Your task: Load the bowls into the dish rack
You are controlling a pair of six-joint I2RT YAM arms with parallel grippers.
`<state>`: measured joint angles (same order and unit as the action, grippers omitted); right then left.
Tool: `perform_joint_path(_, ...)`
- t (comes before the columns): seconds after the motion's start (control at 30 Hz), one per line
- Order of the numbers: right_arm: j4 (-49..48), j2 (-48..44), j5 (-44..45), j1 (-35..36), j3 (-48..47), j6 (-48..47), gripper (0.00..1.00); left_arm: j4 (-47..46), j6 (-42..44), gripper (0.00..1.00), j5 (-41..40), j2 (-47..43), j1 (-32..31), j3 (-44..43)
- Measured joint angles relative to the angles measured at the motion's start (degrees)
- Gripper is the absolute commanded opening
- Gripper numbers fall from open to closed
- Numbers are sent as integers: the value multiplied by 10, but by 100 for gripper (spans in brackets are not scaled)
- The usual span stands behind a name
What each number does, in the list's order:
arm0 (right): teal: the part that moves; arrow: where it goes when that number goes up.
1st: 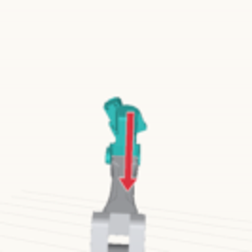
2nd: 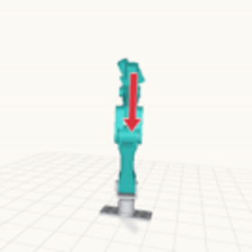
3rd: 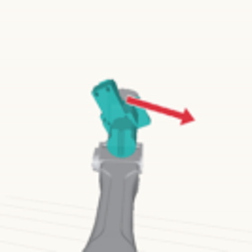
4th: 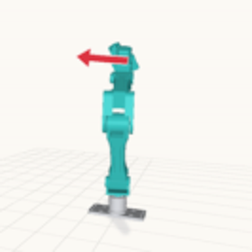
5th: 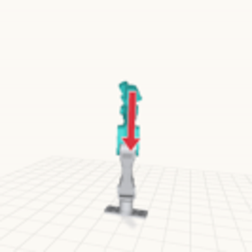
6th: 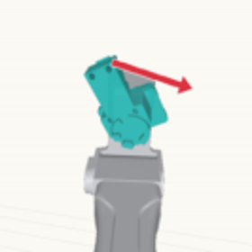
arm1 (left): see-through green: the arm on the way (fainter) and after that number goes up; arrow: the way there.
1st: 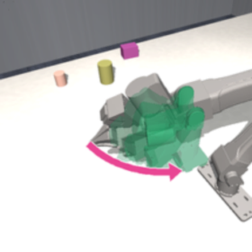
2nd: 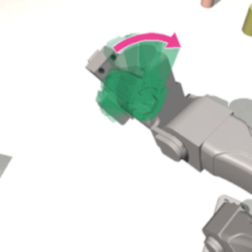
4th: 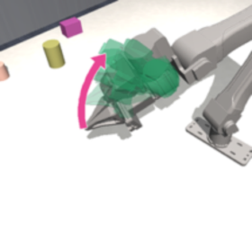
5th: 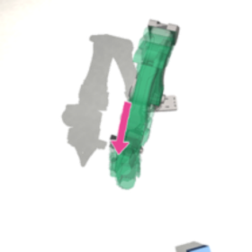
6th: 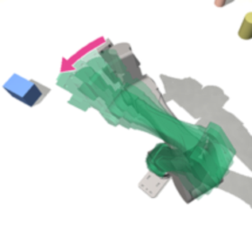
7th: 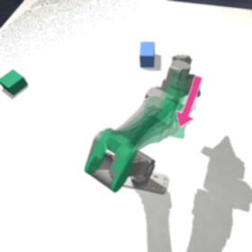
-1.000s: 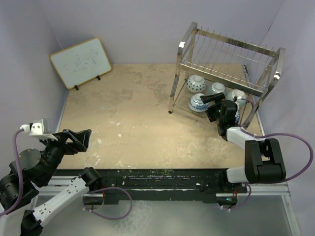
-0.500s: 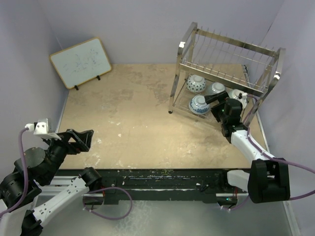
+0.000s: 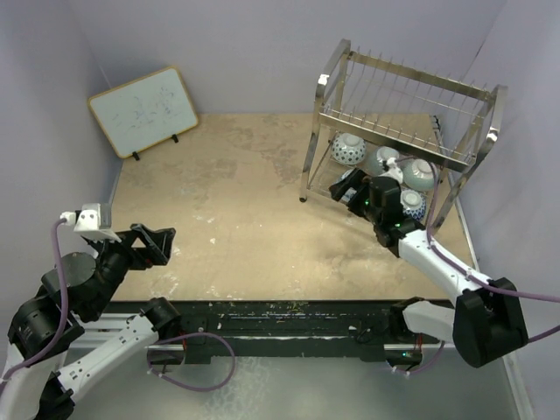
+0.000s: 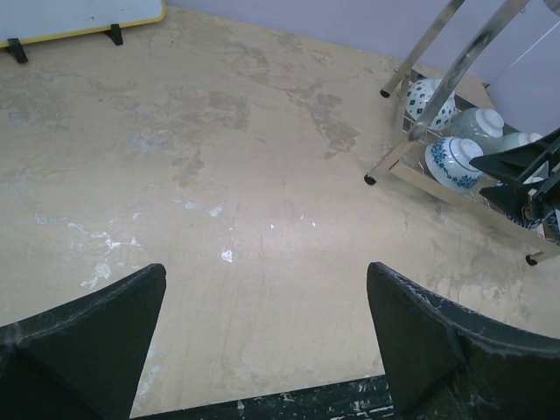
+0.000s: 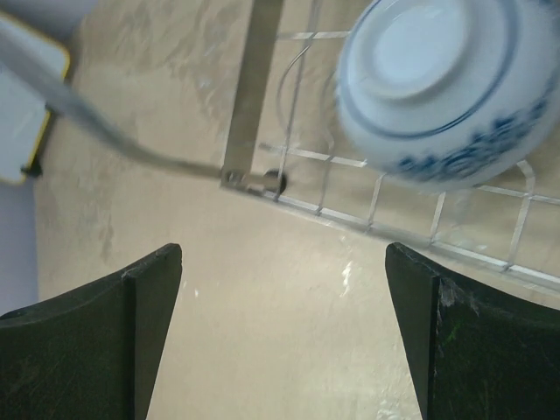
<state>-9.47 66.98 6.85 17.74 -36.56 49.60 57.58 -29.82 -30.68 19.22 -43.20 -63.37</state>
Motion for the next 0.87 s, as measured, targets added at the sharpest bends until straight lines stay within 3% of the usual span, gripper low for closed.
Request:
perform_joint_path(0.63, 97, 3, 44, 252, -24, -122, 99, -54, -11, 99, 26, 73, 0, 53)
perform_joint_path(0.87, 96, -2, 52, 265, -24, -143, 99, -66, -11, 99, 30, 82, 0, 55)
